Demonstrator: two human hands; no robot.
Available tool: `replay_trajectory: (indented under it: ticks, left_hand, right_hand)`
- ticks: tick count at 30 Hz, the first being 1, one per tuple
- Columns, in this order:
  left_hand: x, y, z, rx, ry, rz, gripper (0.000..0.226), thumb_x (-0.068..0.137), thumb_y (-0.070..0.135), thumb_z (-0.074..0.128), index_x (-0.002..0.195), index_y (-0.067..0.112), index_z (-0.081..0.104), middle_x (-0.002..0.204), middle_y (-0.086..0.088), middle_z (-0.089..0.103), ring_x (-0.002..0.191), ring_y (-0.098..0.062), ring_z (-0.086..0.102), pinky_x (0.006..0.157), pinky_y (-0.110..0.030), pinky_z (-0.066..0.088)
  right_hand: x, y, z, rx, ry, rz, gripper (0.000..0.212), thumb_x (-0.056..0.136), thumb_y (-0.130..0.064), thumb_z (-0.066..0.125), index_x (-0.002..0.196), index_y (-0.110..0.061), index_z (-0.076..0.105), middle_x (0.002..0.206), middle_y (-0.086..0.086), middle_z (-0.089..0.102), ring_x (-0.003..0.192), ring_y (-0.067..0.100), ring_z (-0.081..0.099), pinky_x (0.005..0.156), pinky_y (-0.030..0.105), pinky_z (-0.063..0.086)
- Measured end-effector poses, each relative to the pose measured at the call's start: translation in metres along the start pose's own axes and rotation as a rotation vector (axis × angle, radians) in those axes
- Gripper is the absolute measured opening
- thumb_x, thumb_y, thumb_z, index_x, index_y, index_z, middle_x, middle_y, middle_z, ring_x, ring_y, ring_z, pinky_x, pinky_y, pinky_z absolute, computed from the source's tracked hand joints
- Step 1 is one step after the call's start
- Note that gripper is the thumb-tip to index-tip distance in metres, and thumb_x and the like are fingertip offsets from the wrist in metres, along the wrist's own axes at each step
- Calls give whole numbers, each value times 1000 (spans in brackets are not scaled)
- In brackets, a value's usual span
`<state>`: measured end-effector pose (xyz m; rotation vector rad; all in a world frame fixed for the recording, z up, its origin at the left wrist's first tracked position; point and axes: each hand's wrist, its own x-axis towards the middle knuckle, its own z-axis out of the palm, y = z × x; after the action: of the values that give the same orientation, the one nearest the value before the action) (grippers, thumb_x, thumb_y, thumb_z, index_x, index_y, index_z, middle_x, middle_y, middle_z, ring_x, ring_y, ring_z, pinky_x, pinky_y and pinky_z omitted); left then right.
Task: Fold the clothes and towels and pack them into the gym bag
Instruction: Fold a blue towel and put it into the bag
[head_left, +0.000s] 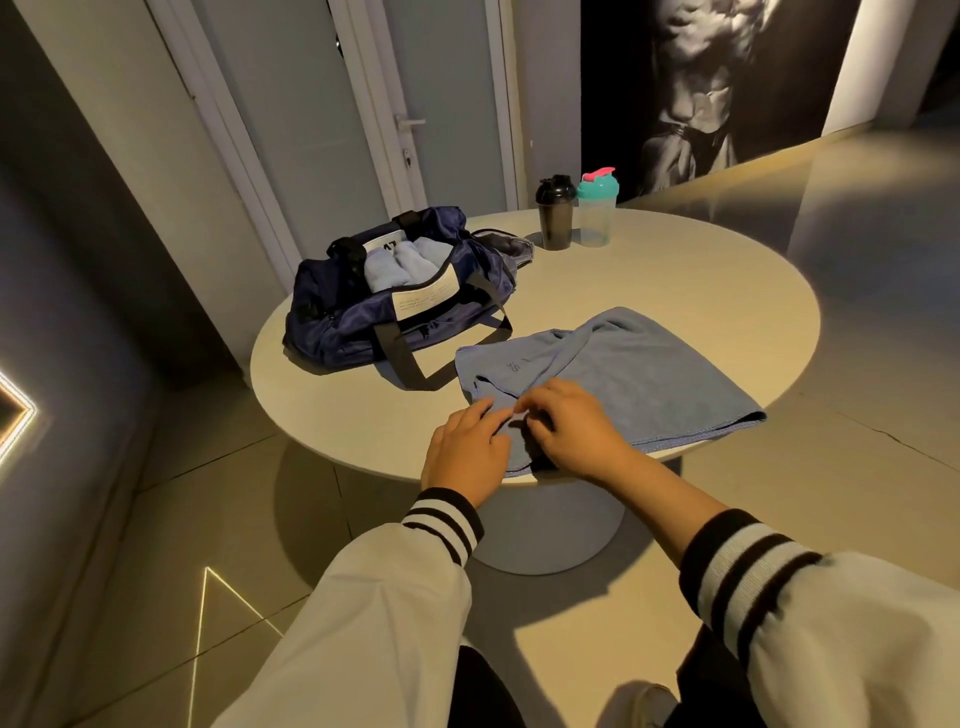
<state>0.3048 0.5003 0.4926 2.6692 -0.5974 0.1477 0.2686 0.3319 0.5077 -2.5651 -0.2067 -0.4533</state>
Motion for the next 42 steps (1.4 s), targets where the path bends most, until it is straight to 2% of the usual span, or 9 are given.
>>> replay_trajectory:
  ticks: [10, 13, 16, 22, 29, 32, 35, 38, 42]
  left_hand:
    - [13, 2, -6, -113, -37, -45, 53, 98, 30, 49, 150, 32, 39, 160, 5, 31, 138, -24, 34, 114, -37, 26]
    - [26, -1, -7, -320, 90, -86, 47, 95, 30, 55, 141, 37, 48, 147, 7, 48, 132, -22, 45, 113, -40, 35]
    - [48, -3, -12, -454, 195, -107, 48, 93, 25, 57, 140, 35, 48, 142, 2, 50, 131, -21, 44, 109, -46, 42]
    - [67, -18, -2, -364, -33, -46, 57, 90, 33, 62, 144, 33, 45, 140, 1, 53, 129, -21, 49, 107, -37, 44]
    - [67, -27, 5, -576, 73, -121, 50, 85, 38, 69, 133, 37, 54, 117, 9, 62, 108, -12, 59, 98, -41, 53]
    - [70, -28, 4, -581, 129, -163, 45, 87, 39, 68, 130, 37, 53, 101, 13, 62, 96, -11, 62, 92, -42, 55]
    - [73, -31, 7, -555, 174, -199, 41, 85, 32, 67, 122, 41, 50, 92, 12, 60, 90, -15, 61, 86, -45, 56]
    - [73, -32, 6, -518, 181, -210, 48, 84, 24, 62, 123, 45, 42, 104, 12, 58, 100, -22, 58, 90, -48, 54]
    - [76, -34, 8, -504, 140, -206, 59, 83, 24, 58, 132, 46, 33, 129, 4, 58, 114, -26, 56, 98, -50, 50]
  right_hand:
    - [33, -2, 3, -36, -55, 213, 28, 100, -23, 50, 123, -24, 65, 124, 10, 58, 108, 30, 57, 92, 43, 49]
    - [42, 7, -3, 5, 107, 255, 29, 98, -20, 49, 122, -23, 64, 121, 8, 63, 105, 29, 59, 90, 47, 50]
    - [43, 16, 1, -54, 25, 319, 35, 98, -24, 48, 132, -23, 56, 127, 7, 61, 115, 31, 55, 96, 47, 46]
    - [44, 27, 12, -134, 52, 272, 44, 97, -24, 50, 140, -29, 43, 122, 7, 59, 114, 31, 52, 90, 46, 45]
    - [85, 14, 8, -132, 194, 250, 21, 103, -22, 47, 107, -17, 66, 103, 8, 67, 85, 30, 59, 70, 35, 37]
    - [104, 5, 9, 130, 249, 210, 19, 103, -18, 48, 109, -13, 66, 110, 10, 65, 93, 29, 60, 80, 38, 49]
    - [114, -1, 13, 340, -23, 97, 37, 103, -10, 48, 139, -15, 56, 141, 6, 57, 129, 21, 52, 104, 24, 39]
    - [114, 8, 22, 325, -115, 61, 56, 100, -4, 47, 152, -22, 39, 152, 4, 45, 138, 20, 43, 114, 34, 38]
    - [107, 26, 32, -26, 71, 201, 28, 99, -19, 52, 125, -17, 62, 124, 10, 57, 104, 30, 58, 83, 39, 50]
